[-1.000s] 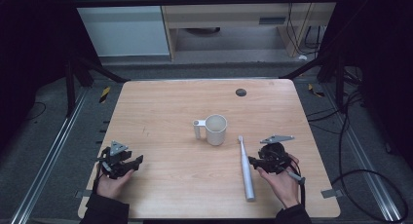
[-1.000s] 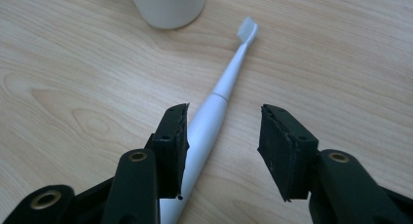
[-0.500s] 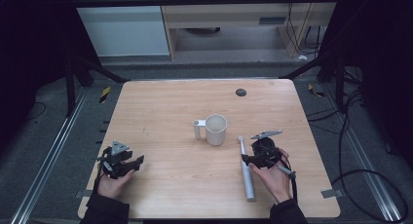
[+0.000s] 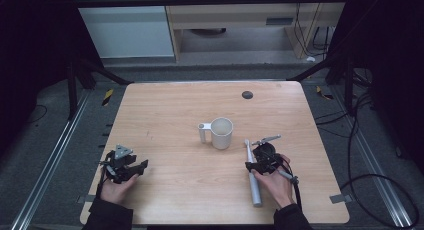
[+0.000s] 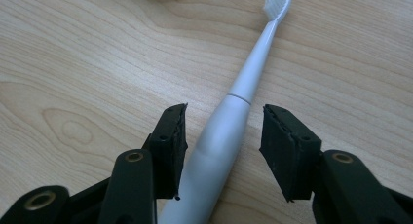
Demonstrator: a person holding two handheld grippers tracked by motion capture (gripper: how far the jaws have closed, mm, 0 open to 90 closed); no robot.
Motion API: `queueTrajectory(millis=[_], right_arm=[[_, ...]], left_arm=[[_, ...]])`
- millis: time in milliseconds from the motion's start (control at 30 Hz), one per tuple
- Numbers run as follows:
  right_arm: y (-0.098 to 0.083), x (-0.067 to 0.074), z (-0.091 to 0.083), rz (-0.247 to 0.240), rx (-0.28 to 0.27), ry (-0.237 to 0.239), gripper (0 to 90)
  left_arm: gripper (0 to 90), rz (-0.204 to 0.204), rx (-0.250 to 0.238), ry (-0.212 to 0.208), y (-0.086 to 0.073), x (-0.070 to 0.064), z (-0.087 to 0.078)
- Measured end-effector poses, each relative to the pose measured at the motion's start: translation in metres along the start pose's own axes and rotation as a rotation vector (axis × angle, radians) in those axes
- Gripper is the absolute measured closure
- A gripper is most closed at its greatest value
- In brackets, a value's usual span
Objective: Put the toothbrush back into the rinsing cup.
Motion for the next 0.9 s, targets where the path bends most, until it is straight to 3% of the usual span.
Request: queueTrajectory(millis=[900], right_arm=[[0.0, -0.001, 0.02, 0.038, 0.084, -0.02, 57.8]], left_arm=[[46.5, 0.005, 0.006, -0.005, 0.0, -0.001, 0.001]])
Point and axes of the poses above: each handheld gripper's, and its own axes: z roughly forward along the jaws, y roughly out of its top, x roughly to its left, the point moved 3 cm from there along z, roughly forward along the jaws, and after that the axes turned 13 degrees about y, right-handed, at the moved point
